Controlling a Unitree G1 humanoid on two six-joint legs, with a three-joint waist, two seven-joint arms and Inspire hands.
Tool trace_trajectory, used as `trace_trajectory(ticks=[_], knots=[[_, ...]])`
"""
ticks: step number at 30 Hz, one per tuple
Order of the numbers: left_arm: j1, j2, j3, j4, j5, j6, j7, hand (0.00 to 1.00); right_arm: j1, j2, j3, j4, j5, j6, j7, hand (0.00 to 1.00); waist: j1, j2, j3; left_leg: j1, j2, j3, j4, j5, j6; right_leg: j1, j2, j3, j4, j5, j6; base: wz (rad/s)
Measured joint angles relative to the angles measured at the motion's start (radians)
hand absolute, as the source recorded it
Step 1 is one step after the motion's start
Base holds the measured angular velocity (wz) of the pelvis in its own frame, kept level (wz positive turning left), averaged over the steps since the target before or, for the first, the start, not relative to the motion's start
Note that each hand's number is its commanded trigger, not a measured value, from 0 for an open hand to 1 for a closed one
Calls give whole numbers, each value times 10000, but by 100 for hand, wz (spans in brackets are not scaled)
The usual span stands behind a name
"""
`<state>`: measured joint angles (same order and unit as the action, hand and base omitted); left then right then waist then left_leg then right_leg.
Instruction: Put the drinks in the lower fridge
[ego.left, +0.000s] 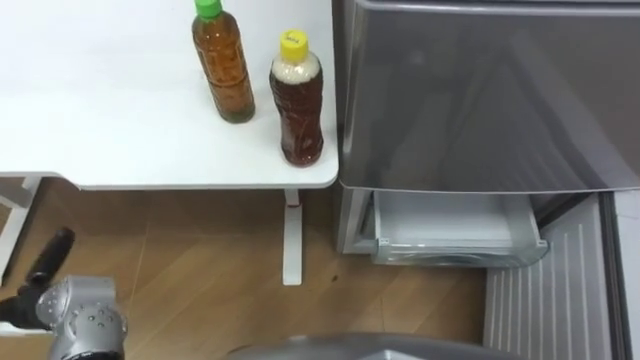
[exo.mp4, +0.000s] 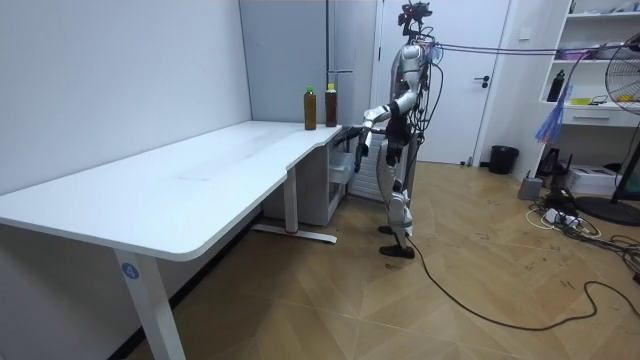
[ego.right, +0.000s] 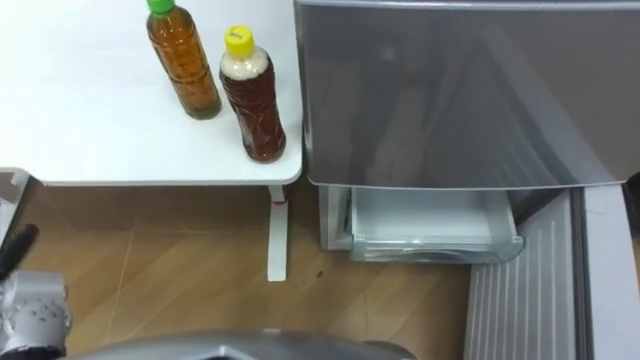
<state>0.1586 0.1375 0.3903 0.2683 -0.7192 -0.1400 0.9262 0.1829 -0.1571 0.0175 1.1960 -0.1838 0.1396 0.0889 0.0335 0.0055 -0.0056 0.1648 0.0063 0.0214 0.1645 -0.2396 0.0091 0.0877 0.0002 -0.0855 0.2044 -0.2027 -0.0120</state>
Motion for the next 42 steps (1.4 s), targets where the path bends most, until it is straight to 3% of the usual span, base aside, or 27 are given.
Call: trace_trajectory(ticks=[4,11,16,21,24,29,34,37,42], knots=[[-147,196,-65,-1318,1326,-152,256,0,-42,-1,11,77,-60,-48,100,0,-86,-33,11,7,0,-101,1,0,1,20,1,-47,26,3,-2,4],[-154,213,-263,-2546,3693,-213,178,0,4,-12,66,107,-38,-199,469,0,-64,-127,30,-51,7,-228,22,0,0,29,17,-132,10,7,-13,5],[-185,388,-754,-3319,4896,-239,-578,0,-110,-66,95,346,-119,-416,867,0,-120,-176,48,15,-22,-287,35,2,1,178,-30,-234,-39,7,-8,3],[-219,395,-1042,-4283,4892,-244,-1688,0,-315,-115,20,716,-116,-709,1318,0,-359,-207,101,2,-18,-342,42,2,1,233,-30,-291,-89,7,-9,2],[-229,402,-1349,-5007,4748,-434,-2368,0,-371,-136,28,825,-119,-764,1529,0,-480,-182,121,-33,-23,-317,43,2,2,235,-29,-298,-186,8,-8,0],[-276,400,-1765,-5878,3873,-480,-3665,0,-538,-121,-4,1023,-171,-767,1535,0,-583,-164,119,-119,-10,-311,61,3,0,139,-14,-288,-182,13,-14,0],[-737,423,-2533,-6251,2729,-474,-5454,0,-639,-112,10,1009,-409,-763,1540,0,-666,-194,142,-133,-11,-287,55,3,0,150,-20,-285,-169,11,-12,0],[-867,458,-3069,-6250,2524,-279,-6615,0,-866,-109,25,1034,-749,-764,1547,0,-836,-202,221,-167,-12,-278,56,3,0,145,-21,-278,-155,11,-11,0],[-1106,481,-3506,-6250,2506,119,-8061,0,-882,-103,26,1081,-965,-780,1562,0,-900,-227,232,-232,-2,-206,55,3,-1,-23,-2,-202,-159,10,-13,-5]])
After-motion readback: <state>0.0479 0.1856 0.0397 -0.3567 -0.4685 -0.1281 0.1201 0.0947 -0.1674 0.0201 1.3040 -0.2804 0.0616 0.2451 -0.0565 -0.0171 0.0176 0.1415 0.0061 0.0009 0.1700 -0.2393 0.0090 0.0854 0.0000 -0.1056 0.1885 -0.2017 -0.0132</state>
